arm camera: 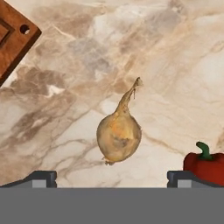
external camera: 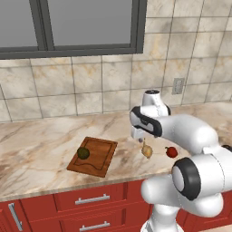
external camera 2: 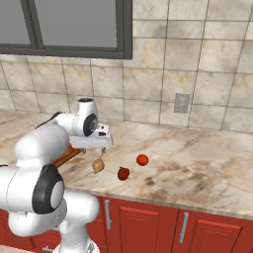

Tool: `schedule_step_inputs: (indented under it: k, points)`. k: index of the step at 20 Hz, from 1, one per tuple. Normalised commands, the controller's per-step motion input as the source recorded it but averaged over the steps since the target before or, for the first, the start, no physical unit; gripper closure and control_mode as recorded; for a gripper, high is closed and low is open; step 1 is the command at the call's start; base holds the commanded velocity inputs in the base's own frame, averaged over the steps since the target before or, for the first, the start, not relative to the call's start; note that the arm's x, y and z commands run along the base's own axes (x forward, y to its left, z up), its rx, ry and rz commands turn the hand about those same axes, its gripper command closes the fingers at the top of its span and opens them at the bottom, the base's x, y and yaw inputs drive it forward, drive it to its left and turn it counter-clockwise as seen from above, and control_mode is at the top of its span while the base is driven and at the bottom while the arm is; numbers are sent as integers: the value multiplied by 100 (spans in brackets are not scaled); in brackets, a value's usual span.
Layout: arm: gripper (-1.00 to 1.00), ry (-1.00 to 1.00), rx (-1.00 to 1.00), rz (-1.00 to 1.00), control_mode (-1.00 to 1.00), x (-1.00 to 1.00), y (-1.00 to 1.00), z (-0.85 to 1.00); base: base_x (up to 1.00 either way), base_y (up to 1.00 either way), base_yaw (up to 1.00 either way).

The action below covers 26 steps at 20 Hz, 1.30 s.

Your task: Place the avocado, onion, tomato, and bell pepper on the cutting board.

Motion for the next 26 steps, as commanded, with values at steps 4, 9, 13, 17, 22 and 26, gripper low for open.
schedule_step_inputs:
  k: [4,9,13,17,22,26]
  points:
    - [-100,4,0,0,-100,6,0,-25,0,0,0]
    - [-100,4,0,0,-100,1,0,-22,0,0,0]
    - [-100,4,0,-2,-100,0,-1,-15,0,0,0]
    - [-100,6,0,-3,-100,0,-2,-16,0,0,0]
    - [-100,6,0,-3,-100,0,-6,-16,0,0,0]
    - [-100,5,0,-3,-100,0,-6,-16,0,0,0]
